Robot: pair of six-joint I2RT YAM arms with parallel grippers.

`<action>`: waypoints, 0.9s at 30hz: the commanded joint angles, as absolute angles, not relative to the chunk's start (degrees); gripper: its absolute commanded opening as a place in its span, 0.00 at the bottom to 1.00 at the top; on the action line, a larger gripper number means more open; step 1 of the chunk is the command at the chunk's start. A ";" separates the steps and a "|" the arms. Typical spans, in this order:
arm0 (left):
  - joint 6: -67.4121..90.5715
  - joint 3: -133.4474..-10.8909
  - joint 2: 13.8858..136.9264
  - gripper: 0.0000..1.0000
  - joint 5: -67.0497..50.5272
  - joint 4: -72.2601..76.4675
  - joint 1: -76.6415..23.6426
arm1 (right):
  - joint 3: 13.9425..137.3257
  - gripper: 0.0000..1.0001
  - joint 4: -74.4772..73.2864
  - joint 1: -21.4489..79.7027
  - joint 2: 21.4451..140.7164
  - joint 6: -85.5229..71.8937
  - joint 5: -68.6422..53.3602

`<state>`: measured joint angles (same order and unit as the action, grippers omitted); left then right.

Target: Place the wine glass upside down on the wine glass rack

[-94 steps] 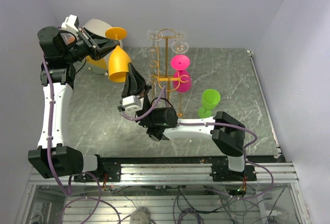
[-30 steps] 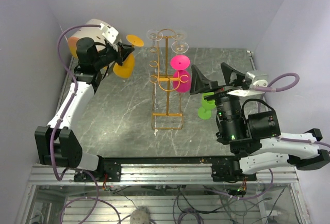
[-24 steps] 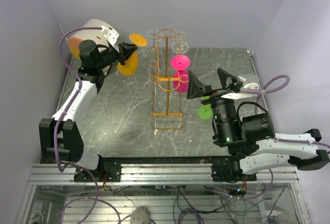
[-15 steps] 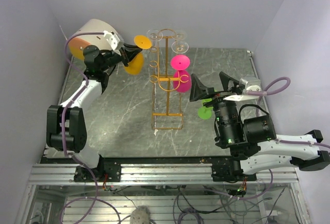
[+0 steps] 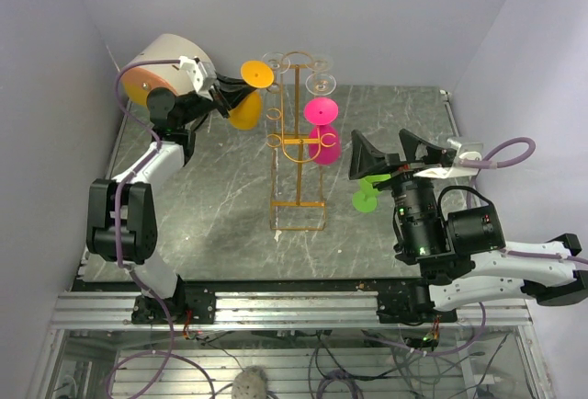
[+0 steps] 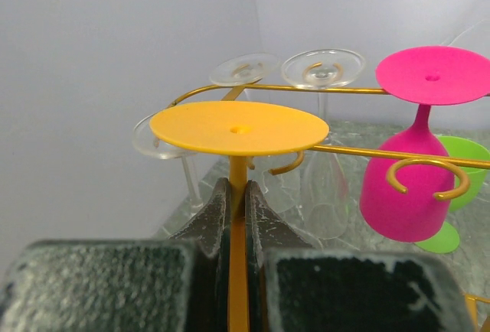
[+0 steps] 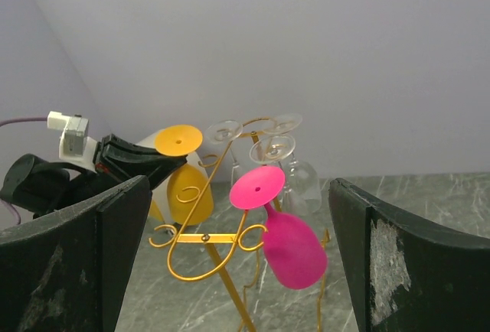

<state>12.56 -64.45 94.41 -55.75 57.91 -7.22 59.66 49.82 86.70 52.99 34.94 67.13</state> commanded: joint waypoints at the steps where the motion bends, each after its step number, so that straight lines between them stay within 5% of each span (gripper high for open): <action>1: 15.47 -64.87 95.46 0.07 -59.07 67.52 -7.12 | 59.02 1.00 50.07 86.58 52.75 35.01 67.76; 27: 8.59 -64.86 97.11 0.07 -58.16 59.04 -8.92 | 58.45 1.00 48.28 86.58 51.13 33.25 67.65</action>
